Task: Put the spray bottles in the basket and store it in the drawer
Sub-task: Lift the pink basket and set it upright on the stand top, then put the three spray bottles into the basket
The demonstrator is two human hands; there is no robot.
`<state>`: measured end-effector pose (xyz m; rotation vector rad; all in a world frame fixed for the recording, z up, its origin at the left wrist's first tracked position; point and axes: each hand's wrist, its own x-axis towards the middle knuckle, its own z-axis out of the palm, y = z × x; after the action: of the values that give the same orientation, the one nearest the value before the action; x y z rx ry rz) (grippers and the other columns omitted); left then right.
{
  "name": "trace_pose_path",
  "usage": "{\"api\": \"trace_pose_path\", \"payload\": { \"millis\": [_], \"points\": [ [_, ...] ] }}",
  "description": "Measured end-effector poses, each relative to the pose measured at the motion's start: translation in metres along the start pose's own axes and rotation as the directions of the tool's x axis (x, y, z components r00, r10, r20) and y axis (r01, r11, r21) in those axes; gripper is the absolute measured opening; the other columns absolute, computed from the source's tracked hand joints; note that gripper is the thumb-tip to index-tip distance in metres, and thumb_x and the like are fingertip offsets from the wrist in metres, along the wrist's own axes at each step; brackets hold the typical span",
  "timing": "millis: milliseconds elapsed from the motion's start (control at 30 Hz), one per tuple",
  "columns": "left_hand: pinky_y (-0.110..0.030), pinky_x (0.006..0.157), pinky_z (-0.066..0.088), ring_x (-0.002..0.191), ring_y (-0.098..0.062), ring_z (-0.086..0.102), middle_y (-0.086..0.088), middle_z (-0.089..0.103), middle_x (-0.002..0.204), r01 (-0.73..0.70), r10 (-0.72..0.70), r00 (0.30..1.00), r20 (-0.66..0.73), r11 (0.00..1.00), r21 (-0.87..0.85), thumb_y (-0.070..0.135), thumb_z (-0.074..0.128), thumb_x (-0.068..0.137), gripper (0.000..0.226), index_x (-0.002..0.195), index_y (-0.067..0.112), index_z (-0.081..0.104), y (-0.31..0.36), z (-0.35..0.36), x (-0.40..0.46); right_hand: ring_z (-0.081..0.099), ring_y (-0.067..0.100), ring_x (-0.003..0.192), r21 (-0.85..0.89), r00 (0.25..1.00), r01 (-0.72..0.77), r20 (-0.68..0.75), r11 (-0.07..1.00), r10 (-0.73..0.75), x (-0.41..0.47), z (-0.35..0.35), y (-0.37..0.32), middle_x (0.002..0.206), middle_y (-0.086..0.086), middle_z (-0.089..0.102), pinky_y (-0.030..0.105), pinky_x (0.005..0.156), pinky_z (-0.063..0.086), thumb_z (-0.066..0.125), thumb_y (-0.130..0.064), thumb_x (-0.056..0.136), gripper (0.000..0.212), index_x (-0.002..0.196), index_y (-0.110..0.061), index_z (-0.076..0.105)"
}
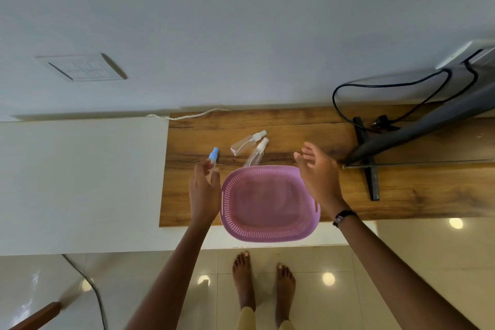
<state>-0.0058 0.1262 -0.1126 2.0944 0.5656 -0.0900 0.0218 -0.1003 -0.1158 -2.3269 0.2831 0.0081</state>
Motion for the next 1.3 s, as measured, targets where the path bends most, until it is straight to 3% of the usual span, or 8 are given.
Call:
{"api": "trace_pose_path", "payload": {
  "millis": [167, 267, 333, 433, 833, 1133, 1233, 1300],
  "points": [
    [-0.020, 0.068, 0.046, 0.094, -0.019, 0.060, -0.006, 0.062, 0.107, 0.016, 0.015, 0.963, 0.268, 0.993, -0.115, 0.016, 0.048, 0.095, 0.022, 0.116, 0.009, 0.054, 0.022, 0.007, 0.026, 0.061, 0.024, 0.099, 0.003, 0.947, -0.252, 0.205, 0.968, 0.247, 0.050, 0.031, -0.032, 0.108, 0.011, 0.066, 0.032, 0.078, 0.050, 0.060, -0.031, 0.089, 0.041, 0.117, -0.001, 0.056],
    [-0.023, 0.070, 0.046, 0.095, -0.017, 0.059, -0.002, 0.061, 0.106, 0.043, 0.001, 0.942, 0.336, 0.991, -0.124, 0.017, 0.048, 0.096, 0.023, 0.117, 0.011, 0.054, 0.022, 0.017, 0.041, 0.053, 0.016, 0.067, -0.059, 0.874, -0.398, 0.278, 0.916, 0.398, 0.078, 0.058, -0.029, 0.076, 0.002, 0.055, 0.028, 0.053, 0.045, 0.065, -0.034, 0.084, 0.027, 0.080, -0.008, 0.057],
    [-0.023, 0.073, 0.047, 0.096, -0.015, 0.059, -0.001, 0.061, 0.107, 0.062, -0.013, 0.936, 0.351, 0.990, -0.127, 0.017, 0.048, 0.095, 0.023, 0.117, 0.011, 0.054, 0.019, 0.023, 0.049, 0.057, 0.017, 0.076, -0.002, 0.826, -0.504, 0.290, 0.864, 0.483, 0.091, 0.077, -0.025, 0.090, 0.005, 0.057, 0.027, 0.056, 0.048, 0.073, -0.035, 0.077, 0.041, 0.099, -0.007, 0.054],
    [-0.023, 0.076, 0.047, 0.096, -0.013, 0.059, -0.001, 0.061, 0.105, 0.071, -0.017, 0.932, 0.361, 0.988, -0.136, 0.015, 0.048, 0.095, 0.023, 0.117, 0.010, 0.055, 0.015, 0.029, 0.059, 0.057, 0.030, 0.107, 0.106, 0.767, -0.612, 0.322, 0.784, 0.555, 0.102, 0.099, -0.020, 0.127, 0.016, 0.052, 0.042, 0.086, 0.055, 0.081, -0.031, 0.069, 0.081, 0.125, -0.006, 0.028],
    [-0.015, 0.072, 0.043, 0.096, -0.010, 0.057, -0.002, 0.062, 0.108, 0.103, -0.050, 0.921, 0.387, 0.988, -0.117, 0.014, 0.049, 0.095, 0.023, 0.117, 0.010, 0.055, 0.005, 0.037, 0.079, 0.066, 0.028, 0.088, 0.148, 0.675, -0.717, 0.388, 0.681, 0.627, 0.106, 0.126, -0.013, 0.116, 0.016, 0.058, 0.038, 0.068, 0.060, 0.078, -0.006, 0.070, 0.072, 0.119, -0.011, 0.026],
    [-0.005, 0.069, 0.041, 0.101, -0.007, 0.056, 0.004, 0.062, 0.117, -0.044, 0.050, 0.931, 0.362, 0.999, -0.026, 0.015, 0.047, 0.095, 0.027, 0.121, 0.012, 0.054, 0.028, 0.039, 0.073, 0.063, 0.031, 0.099, 0.246, 0.823, -0.566, 0.217, 0.786, 0.525, 0.112, 0.079, -0.019, 0.122, 0.017, 0.055, 0.044, 0.078, 0.058, 0.083, -0.014, 0.067, 0.071, 0.117, -0.014, 0.032],
    [-0.001, 0.076, 0.041, 0.106, -0.011, 0.057, 0.000, 0.062, 0.116, -0.104, 0.128, 0.924, 0.360, 0.991, -0.086, 0.008, 0.047, 0.094, 0.030, 0.123, 0.009, 0.053, 0.048, 0.042, 0.061, 0.063, 0.020, 0.087, 0.258, 0.928, -0.372, 0.111, 0.892, 0.355, 0.096, 0.048, -0.038, 0.107, 0.009, 0.060, 0.028, 0.069, 0.056, 0.082, -0.021, 0.070, 0.073, 0.125, -0.014, 0.034],
    [-0.018, 0.090, 0.046, 0.111, -0.013, 0.057, -0.004, 0.061, 0.122, -0.116, 0.160, 0.915, 0.369, 0.983, -0.140, 0.009, 0.048, 0.094, 0.033, 0.127, 0.009, 0.051, 0.061, 0.044, 0.050, 0.062, 0.014, 0.086, 0.296, 0.967, -0.256, 0.057, 0.921, 0.250, 0.078, 0.028, -0.049, 0.101, 0.001, 0.060, 0.016, 0.064, 0.048, 0.081, -0.023, 0.071, 0.071, 0.127, -0.016, 0.039]
  ]
}}
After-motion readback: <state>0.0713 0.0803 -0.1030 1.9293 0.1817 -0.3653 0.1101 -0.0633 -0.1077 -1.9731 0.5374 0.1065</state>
